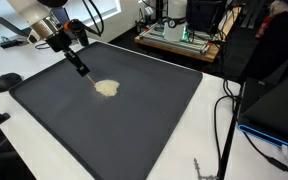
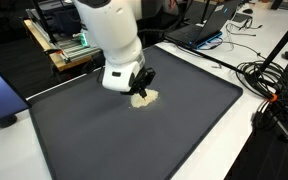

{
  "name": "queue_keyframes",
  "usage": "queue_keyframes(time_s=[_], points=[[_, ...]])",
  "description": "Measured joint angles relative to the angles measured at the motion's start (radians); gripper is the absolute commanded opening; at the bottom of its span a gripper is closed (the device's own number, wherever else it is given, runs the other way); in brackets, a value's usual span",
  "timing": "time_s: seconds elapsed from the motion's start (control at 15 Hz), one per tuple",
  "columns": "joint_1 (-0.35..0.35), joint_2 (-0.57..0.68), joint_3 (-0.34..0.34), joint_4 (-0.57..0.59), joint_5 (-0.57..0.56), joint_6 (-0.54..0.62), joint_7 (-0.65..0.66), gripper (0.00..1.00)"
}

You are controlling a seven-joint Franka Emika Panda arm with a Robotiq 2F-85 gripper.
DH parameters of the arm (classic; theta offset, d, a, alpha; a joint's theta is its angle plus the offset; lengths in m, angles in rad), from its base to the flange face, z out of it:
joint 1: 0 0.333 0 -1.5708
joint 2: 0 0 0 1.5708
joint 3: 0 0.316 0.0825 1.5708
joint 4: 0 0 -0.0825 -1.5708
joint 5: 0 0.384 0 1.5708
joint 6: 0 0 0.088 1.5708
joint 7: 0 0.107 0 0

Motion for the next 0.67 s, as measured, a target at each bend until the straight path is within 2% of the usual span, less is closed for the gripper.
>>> queue_keyframes(time_s=[0.4,0.67], points=[[-0.118,0.017,0.024,-0.020,0.204,0.003,-0.121,0.03],[-0.167,0.019,0.033,-0.061,0.325,0.024,-0.197,0.03]])
